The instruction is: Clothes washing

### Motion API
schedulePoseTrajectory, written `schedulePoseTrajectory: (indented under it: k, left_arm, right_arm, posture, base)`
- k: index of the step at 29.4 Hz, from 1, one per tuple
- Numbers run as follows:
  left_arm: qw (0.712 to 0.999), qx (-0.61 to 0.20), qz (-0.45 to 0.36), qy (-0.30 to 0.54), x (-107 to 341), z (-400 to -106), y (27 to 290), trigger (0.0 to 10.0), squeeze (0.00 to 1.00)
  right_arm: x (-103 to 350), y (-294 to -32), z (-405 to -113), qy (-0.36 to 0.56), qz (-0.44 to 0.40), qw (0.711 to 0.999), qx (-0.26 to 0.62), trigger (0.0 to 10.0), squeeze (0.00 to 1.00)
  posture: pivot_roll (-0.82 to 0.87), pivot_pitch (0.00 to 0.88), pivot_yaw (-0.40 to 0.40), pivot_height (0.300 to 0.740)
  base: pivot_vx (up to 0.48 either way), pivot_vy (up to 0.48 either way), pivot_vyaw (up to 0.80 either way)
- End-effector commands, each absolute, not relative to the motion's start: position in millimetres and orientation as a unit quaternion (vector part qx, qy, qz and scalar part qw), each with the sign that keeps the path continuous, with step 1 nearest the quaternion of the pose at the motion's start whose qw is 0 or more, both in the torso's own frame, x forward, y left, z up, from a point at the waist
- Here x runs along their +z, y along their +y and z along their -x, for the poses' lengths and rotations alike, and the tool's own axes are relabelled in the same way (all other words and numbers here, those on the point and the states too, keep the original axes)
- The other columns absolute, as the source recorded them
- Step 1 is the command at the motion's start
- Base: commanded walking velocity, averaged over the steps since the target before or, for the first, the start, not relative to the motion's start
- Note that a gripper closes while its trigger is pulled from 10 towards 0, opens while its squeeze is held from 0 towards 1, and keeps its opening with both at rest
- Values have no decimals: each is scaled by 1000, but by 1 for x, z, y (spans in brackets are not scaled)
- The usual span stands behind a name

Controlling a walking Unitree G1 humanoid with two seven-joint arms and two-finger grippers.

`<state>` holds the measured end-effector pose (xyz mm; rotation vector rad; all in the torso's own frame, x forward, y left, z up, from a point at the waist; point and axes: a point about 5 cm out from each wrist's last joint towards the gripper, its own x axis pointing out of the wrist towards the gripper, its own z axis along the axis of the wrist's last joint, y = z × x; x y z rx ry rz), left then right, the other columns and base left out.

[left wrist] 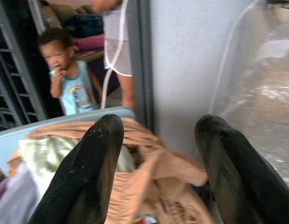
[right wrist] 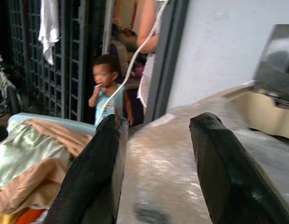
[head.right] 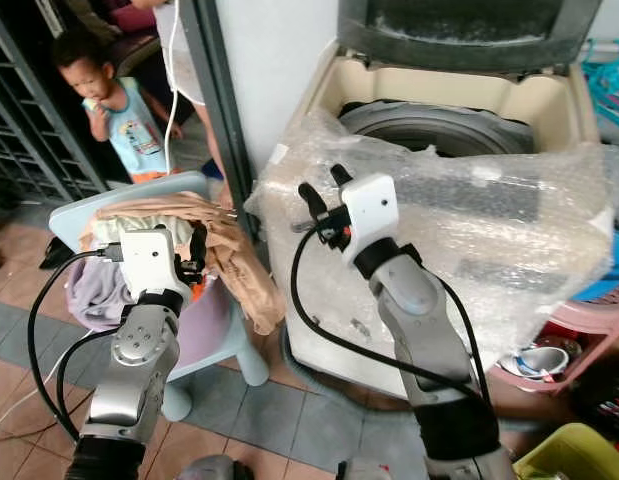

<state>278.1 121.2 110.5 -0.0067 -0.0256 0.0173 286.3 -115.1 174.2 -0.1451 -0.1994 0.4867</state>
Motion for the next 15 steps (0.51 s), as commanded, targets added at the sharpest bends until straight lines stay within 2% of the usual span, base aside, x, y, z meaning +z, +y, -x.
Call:
schedulePoseTrajectory:
  k: [1, 3, 12, 15]
  left_arm:
    - [1000, 14, 7, -9, 110, -276, 123, 10000, 0]
    - [1000, 11, 6, -11, 110, -275, 123, 10000, 0]
    - [1000, 7, -2, -17, 112, -273, 123, 10000, 0]
    - [1000, 6, -2, -16, 112, -273, 124, 10000, 0]
  right_arm:
    - [181, -107, -282, -112, 68, 959, 252, 10000, 1000]
    - [180, -107, -280, -107, 67, 960, 251, 10000, 1000]
    - [174, -111, -279, -89, 61, 965, 240, 10000, 1000]
    - [171, -111, -279, -82, 62, 966, 237, 10000, 1000]
  posture:
    - [-101, 0, 75, 740]
    - [-101, 0, 77, 740]
    - [-94, 0, 79, 740]
    - [-92, 0, 81, 740]
  base:
    - [0, 480, 800]
    - [0, 444, 800]
    - [0, 0, 759]
    - [0, 0, 213]
